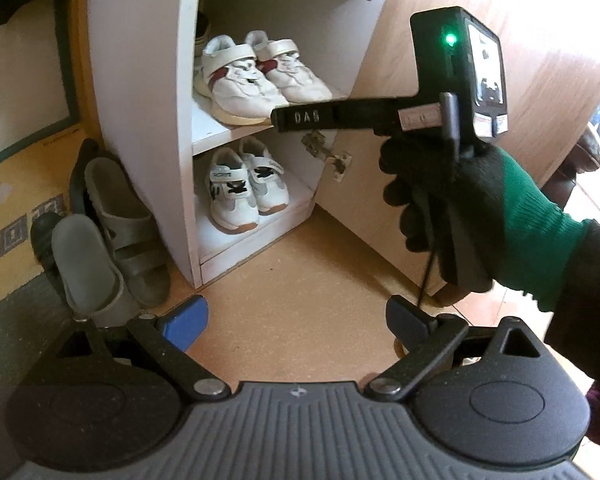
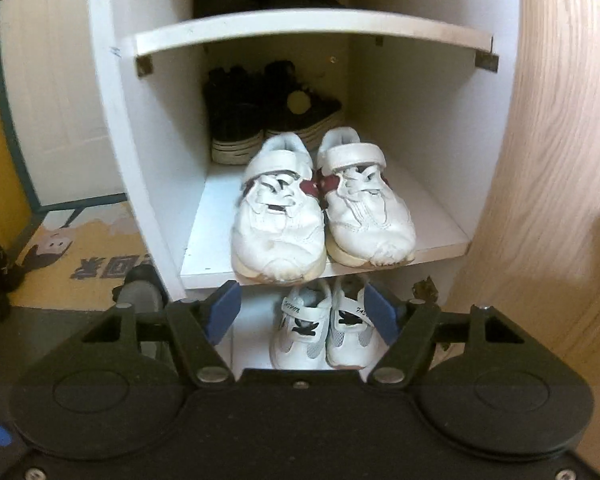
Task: Organize scattered shoes
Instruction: 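Open the right gripper to release the shoes on the shelf, then pull the open right gripper back from the shelf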
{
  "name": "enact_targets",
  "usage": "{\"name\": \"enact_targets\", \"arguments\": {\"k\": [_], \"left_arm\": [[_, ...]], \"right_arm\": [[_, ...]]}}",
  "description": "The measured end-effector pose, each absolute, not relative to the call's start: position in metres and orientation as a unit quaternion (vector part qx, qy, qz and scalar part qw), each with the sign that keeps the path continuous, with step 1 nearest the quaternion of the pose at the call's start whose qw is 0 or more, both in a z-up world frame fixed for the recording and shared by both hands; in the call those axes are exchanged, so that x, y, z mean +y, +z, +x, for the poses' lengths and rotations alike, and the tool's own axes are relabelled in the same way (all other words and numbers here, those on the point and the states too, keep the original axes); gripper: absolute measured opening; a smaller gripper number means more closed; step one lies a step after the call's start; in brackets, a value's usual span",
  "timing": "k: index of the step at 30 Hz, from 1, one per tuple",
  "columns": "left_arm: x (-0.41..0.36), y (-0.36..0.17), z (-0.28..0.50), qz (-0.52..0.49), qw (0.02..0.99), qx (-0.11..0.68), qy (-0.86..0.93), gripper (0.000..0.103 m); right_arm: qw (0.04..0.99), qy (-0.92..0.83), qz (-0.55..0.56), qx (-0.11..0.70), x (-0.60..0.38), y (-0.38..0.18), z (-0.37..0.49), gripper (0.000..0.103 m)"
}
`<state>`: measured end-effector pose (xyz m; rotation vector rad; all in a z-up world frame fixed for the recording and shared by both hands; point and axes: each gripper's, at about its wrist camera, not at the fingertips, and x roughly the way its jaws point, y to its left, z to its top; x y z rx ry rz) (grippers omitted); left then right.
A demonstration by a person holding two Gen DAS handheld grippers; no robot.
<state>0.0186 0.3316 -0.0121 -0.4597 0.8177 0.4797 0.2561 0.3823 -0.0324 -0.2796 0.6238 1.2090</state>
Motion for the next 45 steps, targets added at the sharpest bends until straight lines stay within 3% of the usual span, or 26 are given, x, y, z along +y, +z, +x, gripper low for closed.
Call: {"name": "enact_targets", "arguments": {"k": [17, 21, 23, 25, 35, 45], "left_arm": [[0.333, -0.015, 0.019, -0.218, 0.867, 0.391, 0.219, 0.096], [0.334, -0.017, 0.014, -0.221, 0.864, 0.394, 0.222, 0.096], [0.336, -0.017, 0.014, -0.222, 0.864, 0.394, 0.223, 0.096], [0.337, -0.016, 0.015, -0.223, 0.864, 0.392, 0.224, 0.096], [0.330, -0.008, 0.023, -0.221, 0.870, 0.386, 0.214, 0.096], [0.300, -0.002, 0.037, -0.208, 0.877, 0.392, 0.183, 0.096]], "right_arm": [[0.783, 0.551, -0.069, 0.279, 0.385, -0.020, 0.265, 0.068], [0.778, 0.556, -0.102, 0.274, 0.379, -0.027, 0.253, 0.069], [0.780, 0.548, -0.120, 0.276, 0.380, -0.038, 0.252, 0.066], [0.784, 0.536, -0.116, 0.292, 0.385, -0.046, 0.259, 0.055], [0.776, 0.548, -0.061, 0.305, 0.379, -0.034, 0.263, 0.055], [0.802, 0.465, 0.026, 0.374, 0.207, -0.037, 0.245, 0.075]]}}
